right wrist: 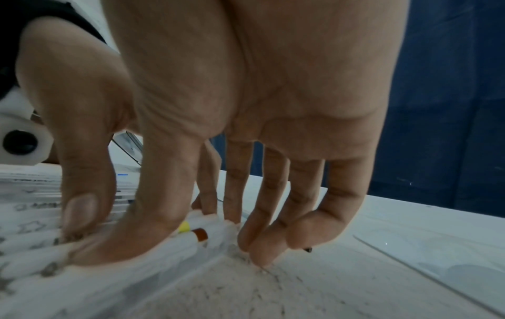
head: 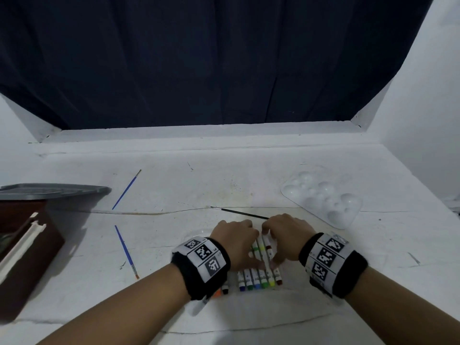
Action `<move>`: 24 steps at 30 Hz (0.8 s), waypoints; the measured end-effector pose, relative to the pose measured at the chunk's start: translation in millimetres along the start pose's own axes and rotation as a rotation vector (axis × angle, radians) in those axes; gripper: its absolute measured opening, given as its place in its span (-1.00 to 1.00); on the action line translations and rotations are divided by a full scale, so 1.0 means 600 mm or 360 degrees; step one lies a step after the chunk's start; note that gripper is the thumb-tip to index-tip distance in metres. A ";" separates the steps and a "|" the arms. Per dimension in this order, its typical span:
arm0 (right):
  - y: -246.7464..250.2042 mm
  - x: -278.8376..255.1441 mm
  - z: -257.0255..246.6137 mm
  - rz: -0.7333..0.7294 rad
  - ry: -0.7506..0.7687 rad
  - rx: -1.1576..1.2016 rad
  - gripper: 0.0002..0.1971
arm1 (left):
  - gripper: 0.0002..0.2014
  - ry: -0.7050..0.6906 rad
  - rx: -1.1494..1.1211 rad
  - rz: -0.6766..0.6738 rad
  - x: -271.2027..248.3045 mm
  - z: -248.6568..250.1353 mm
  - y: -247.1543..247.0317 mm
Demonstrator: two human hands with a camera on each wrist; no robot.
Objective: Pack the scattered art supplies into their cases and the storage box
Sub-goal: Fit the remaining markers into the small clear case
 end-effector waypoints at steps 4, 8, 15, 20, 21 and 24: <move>-0.005 -0.011 0.003 0.0010 -0.0012 0.0098 -0.28 | -0.60 0.0133 -0.0339 0.0209 -0.060 -0.034 0.005; -0.012 -0.019 -0.002 0.0024 0.0003 0.0215 -0.17 | -0.53 0.0461 -0.0629 0.0571 -0.157 -0.088 -0.001; -0.024 -0.028 -0.012 0.0033 0.0021 0.0399 -0.20 | -0.60 0.0793 -0.0847 0.0562 -0.255 -0.134 -0.065; -0.030 -0.035 -0.023 0.0006 -0.0031 0.0463 -0.32 | -0.72 0.0657 -0.1214 0.0541 -0.279 -0.117 -0.086; -0.031 -0.037 -0.030 -0.0002 -0.0046 0.0470 -0.34 | -0.72 0.0633 -0.1249 0.0545 -0.280 -0.114 -0.092; -0.040 -0.039 -0.050 0.0027 -0.0081 0.0479 -0.32 | -0.69 0.0622 -0.1301 0.0589 -0.279 -0.114 -0.106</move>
Point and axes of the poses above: each hand's wrist, its own x-axis towards the middle knuckle, its own y-axis out of the back of the hand, z = x × y, the point moved 2 cm from there along x, towards the middle knuckle, and after that the axes turned 3 degrees about -x, right-handed, at the moved point
